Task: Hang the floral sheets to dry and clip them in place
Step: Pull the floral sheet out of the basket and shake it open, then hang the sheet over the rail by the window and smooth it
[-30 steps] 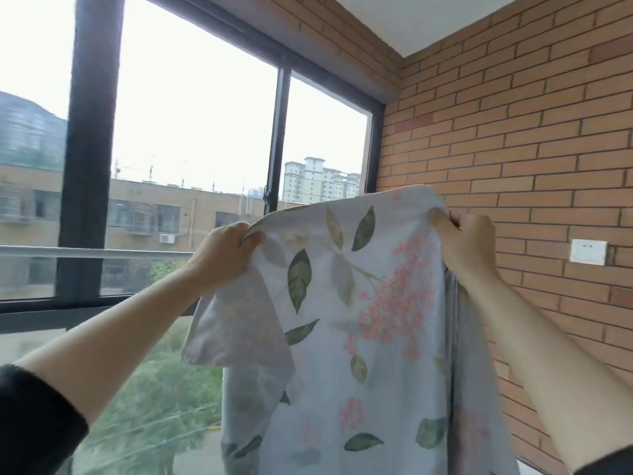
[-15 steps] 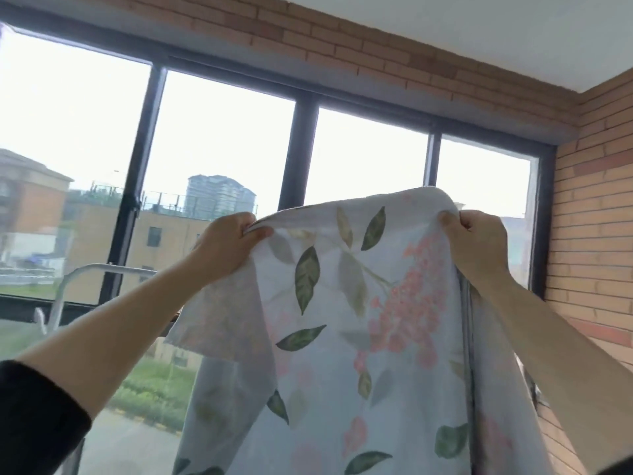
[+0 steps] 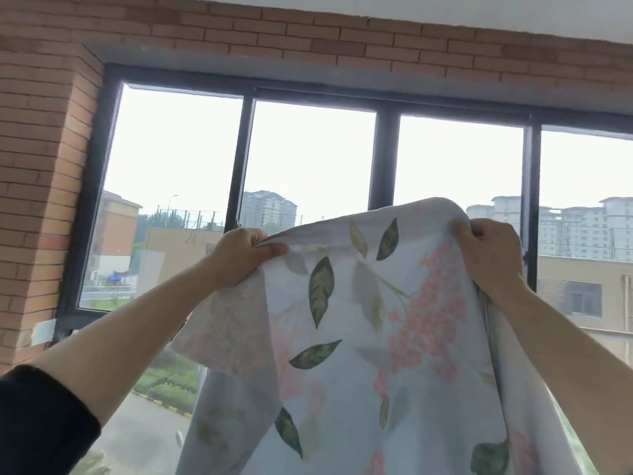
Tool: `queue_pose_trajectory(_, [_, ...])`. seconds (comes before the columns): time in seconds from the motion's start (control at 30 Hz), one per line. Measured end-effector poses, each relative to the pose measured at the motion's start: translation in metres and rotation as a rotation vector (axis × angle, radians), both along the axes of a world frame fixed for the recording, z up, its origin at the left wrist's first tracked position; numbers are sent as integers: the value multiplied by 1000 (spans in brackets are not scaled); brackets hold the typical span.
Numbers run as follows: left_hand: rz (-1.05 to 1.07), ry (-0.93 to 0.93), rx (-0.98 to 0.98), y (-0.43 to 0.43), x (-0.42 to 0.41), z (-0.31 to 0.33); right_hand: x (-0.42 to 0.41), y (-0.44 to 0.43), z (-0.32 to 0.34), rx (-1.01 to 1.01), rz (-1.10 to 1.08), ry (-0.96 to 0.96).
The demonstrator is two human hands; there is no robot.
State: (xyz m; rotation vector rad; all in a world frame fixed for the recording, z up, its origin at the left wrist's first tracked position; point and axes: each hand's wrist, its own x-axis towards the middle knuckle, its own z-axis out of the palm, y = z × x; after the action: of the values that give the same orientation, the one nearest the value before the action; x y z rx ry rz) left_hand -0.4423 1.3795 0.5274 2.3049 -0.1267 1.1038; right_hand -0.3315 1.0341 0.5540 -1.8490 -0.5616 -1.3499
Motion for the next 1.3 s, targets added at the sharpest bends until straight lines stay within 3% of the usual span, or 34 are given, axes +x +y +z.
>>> queue_pose_trajectory(0.07, [-75, 92, -19, 22, -5, 4, 4, 24, 0, 26, 6, 18])
queue_pose_trajectory(0.23, [-13, 368, 151, 77, -8, 7, 15, 83, 6, 62, 5, 18])
queue_pose_trajectory(0.37, [37, 254, 213, 124, 16, -1, 25, 127, 9, 88, 6, 7])
queue_pose_trajectory(0.5, [-133, 269, -89, 167, 40, -4, 44, 163, 10, 82, 13, -29])
queue_pose_trajectory(0.63, [-278, 220, -219, 193, 56, 1, 59, 193, 14, 86, 0, -57])
queue_pose_trajectory(0.73, [-248, 306, -109, 208, 59, 7, 75, 208, 13, 58, -8, -51])
queue_pose_trajectory(0.83, [-91, 314, 83, 229, 76, -1, 84, 219, -2, -16, 111, 75])
queue_pose_trajectory(0.97, [-156, 150, -56, 269, 108, -4, 68, 240, -31, -359, 279, 379])
queue_pose_trajectory(1.1, [-254, 182, -124, 296, 132, 3, 71, 258, -53, -676, 78, 498])
queue_pose_trajectory(1.2, [-352, 219, -166, 296, 139, 15, 74, 254, -42, -669, -66, 479])
queue_pose_trajectory(1.3, [-130, 92, 70, 289, 142, 29, 67, 253, -14, -493, -153, 374])
